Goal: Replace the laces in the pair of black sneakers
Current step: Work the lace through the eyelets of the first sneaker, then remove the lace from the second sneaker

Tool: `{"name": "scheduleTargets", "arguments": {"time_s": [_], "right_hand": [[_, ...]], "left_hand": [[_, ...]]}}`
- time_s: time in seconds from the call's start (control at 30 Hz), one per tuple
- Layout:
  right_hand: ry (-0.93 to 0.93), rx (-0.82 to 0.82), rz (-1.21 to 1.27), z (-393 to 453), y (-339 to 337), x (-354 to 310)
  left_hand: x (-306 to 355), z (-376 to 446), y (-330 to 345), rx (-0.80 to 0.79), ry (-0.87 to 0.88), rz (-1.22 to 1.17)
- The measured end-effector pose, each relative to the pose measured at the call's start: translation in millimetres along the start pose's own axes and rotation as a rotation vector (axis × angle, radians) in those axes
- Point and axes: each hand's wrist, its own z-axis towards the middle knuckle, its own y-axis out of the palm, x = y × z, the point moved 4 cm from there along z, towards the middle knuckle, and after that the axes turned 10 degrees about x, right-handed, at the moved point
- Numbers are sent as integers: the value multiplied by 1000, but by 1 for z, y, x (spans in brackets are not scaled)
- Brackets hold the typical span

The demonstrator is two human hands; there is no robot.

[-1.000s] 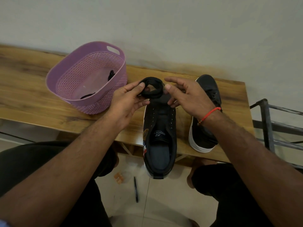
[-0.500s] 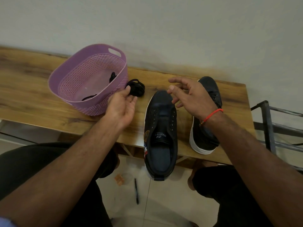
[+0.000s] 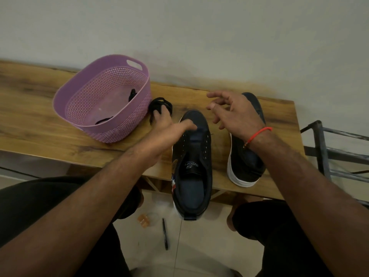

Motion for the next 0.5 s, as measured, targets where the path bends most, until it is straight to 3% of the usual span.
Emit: {"name": "scheduleTargets", "arguments": {"time_s": [0.1,0.17,0.37,0.5], "right_hand": [[-12,29,-80,6,-17,0],[-12,44,-156,10,-33,0],[84,37,-408,14,-84,19],[162,-82,-497,2,-95,36]], "left_hand": [[1,-11,13,-244,62,261],[-5,-15,21,-309,69,394],[-8,-18,37,-180,204,621],[-4,-15,43,-100,255,686]]}}
